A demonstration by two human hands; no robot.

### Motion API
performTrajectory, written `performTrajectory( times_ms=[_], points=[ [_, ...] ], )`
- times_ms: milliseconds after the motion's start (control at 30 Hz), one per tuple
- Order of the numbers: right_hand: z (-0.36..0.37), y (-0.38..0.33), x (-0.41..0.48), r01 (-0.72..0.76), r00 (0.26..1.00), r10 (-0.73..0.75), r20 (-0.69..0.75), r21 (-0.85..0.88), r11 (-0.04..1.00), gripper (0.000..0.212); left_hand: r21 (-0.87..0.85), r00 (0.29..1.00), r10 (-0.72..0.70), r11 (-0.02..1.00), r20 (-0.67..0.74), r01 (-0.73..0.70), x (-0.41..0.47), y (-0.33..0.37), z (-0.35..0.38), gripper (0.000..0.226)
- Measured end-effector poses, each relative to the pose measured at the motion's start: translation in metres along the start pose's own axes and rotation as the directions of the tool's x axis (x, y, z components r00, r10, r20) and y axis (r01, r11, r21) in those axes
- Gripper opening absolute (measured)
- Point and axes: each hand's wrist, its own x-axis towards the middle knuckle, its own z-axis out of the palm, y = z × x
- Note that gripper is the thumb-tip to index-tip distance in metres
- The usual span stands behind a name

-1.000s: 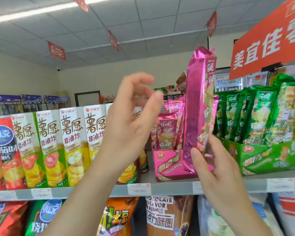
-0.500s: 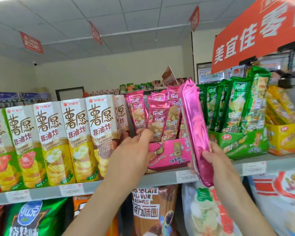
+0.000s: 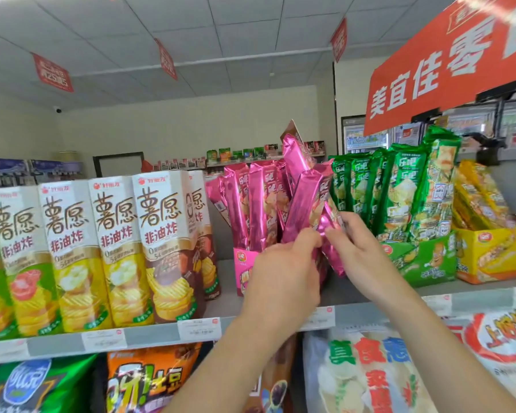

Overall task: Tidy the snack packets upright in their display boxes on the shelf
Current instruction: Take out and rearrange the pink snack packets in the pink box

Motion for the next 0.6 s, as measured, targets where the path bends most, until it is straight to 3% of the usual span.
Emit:
performTrajectory(
  times_ms=[100,200,300,367,500,600],
  points=[
    [-0.002,0.004,0.007,0.035,0.999,-0.035,-0.002,-0.060,0.998,0.019,0.046,0.998,0.065,0.997,-0.019,-0.064,0.007,0.011,0.009,0.043],
    [-0.006,0.005,0.007,0.060,0.998,-0.060,-0.013,-0.029,0.998,0.022,-0.008,0.997,0.048,0.999,-0.052,-0.049,0.007,0.008,0.013,0.030],
    [-0.003,0.007,-0.003,0.064,0.996,-0.064,-0.070,-0.005,0.998,0.024,-0.129,0.983,-0.006,0.991,-0.183,-0.018,0.002,0.002,0.007,0.020],
    [0.004,0.006,-0.010,0.091,0.985,-0.096,-0.144,-0.038,0.995,0.023,-0.049,0.974,-0.005,0.999,-0.224,-0.007,0.003,-0.001,0.002,0.023],
    [0.012,-0.001,-0.014,0.061,0.981,-0.055,-0.188,0.028,0.998,0.017,0.193,0.984,-0.134,0.969,-0.114,0.154,0.008,-0.008,-0.008,0.038],
    [0.013,-0.003,-0.014,0.019,0.987,-0.003,-0.160,0.104,0.994,0.016,0.208,0.979,-0.186,0.957,-0.088,0.201,0.007,-0.012,-0.009,0.032]
  ],
)
